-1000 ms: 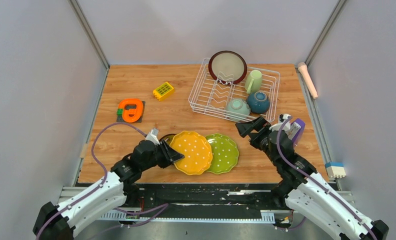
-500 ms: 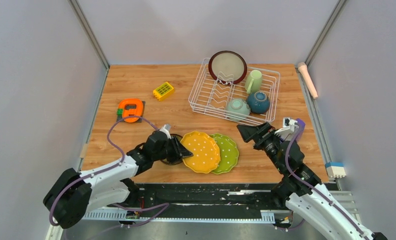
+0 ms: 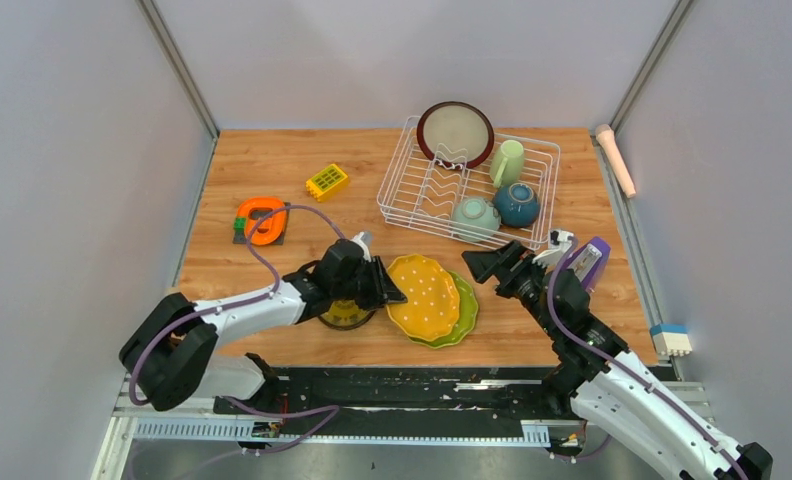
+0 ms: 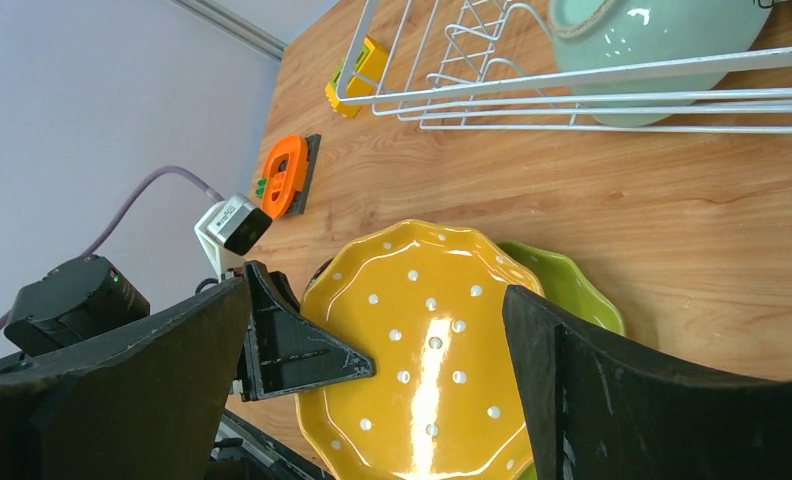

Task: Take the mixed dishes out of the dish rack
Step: Place the plate at the center of the board.

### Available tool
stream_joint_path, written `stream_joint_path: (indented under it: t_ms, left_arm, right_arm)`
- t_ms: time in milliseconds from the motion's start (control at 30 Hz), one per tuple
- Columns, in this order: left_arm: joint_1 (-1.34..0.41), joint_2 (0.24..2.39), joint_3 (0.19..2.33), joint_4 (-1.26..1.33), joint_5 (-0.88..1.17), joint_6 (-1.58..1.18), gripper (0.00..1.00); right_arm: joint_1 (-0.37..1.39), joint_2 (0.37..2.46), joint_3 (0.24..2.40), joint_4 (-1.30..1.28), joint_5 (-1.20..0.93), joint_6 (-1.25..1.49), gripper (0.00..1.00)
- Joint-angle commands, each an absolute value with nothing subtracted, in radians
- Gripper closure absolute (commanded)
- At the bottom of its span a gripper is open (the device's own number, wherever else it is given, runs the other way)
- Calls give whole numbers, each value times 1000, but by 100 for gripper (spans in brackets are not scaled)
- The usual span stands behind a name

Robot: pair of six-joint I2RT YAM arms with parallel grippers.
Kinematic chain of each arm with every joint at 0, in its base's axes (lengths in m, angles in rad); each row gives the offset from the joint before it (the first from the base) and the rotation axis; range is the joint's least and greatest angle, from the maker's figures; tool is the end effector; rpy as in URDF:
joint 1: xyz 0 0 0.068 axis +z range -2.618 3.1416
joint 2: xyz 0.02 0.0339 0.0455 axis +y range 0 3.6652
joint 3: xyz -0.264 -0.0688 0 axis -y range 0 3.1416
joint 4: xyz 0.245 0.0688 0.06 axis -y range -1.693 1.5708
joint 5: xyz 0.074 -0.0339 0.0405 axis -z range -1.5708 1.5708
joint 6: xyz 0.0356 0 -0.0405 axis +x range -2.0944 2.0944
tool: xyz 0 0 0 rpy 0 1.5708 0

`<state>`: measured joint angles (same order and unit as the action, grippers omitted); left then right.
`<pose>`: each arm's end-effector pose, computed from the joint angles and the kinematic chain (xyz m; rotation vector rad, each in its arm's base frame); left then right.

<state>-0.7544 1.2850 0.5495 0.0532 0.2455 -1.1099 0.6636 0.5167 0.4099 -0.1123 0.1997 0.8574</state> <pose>0.1775 -0.1787 0.1785 -0.3038 2.5388 -1.1632 0.1200 0.0848 0.2538 0.3311 1.8503 0.8995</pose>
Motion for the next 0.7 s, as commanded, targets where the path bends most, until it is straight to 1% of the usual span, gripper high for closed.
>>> stream_joint_path:
  t_ms: [0,33,167,267,433,667]
  left_arm:
    - [-780,1321,656,107,299,-1051,77]
    - [-782,1340,660,103,310,-1047,71]
    - [-794,1390,693,58,329,-1020,60]
    - [-802,1415,715,24,333,-1000,54]
    - [-805,1429,744,-73,320,-957,47]
    - [-807,1436,762,-138,302,-921,36]
  right_arm:
    - [666,517,427,-61,204,838,0]
    - [666,515,428,-63,205,837,0]
    - [666,507,426,-62,205,834,0]
    - [666,503,421,-65,219,833,0]
    - [666,497,418,-71,224,836,0]
    - [666,501,422,-72,232,832,0]
